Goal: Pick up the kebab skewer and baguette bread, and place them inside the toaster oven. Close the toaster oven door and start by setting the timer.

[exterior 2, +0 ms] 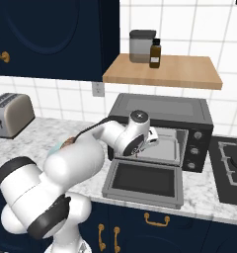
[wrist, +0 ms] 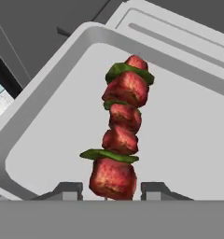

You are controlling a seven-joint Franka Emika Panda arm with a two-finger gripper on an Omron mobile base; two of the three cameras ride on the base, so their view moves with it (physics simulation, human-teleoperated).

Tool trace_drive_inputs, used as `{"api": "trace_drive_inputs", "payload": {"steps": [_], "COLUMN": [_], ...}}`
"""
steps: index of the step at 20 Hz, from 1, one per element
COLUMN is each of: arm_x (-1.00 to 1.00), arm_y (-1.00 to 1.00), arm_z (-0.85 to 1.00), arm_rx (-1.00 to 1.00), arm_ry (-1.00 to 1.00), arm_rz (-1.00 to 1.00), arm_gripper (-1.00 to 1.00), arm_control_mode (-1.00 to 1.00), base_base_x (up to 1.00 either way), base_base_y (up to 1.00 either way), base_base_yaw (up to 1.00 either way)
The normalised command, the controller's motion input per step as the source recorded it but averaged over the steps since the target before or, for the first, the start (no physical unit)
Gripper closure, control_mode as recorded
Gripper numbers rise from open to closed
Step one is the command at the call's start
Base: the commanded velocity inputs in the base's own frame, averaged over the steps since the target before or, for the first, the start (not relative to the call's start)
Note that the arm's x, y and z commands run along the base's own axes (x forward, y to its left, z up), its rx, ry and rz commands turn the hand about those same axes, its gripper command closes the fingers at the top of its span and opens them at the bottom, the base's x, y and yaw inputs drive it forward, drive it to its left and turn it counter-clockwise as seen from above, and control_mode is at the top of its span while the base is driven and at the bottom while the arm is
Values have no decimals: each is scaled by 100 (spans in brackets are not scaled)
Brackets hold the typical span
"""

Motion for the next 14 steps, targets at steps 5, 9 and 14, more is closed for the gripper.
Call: {"api": "trace_drive_inputs", "payload": {"steps": [5, 9, 14], "arm_x": [0, -37, -92], "arm_y": [0, 0, 30], "arm_z": [1, 46, 43], "arm_rx": [0, 0, 0], "arm_ry": [-3, -11, -8], "arm_rz": [0, 0, -3], "arm_gripper": [-100, -100, -100], "arm_control_mode": [-100, -100, -100], "base_base_x": [0, 0, 0], "base_base_y": [0, 0, 0], "base_base_yaw": [0, 0, 0]}}
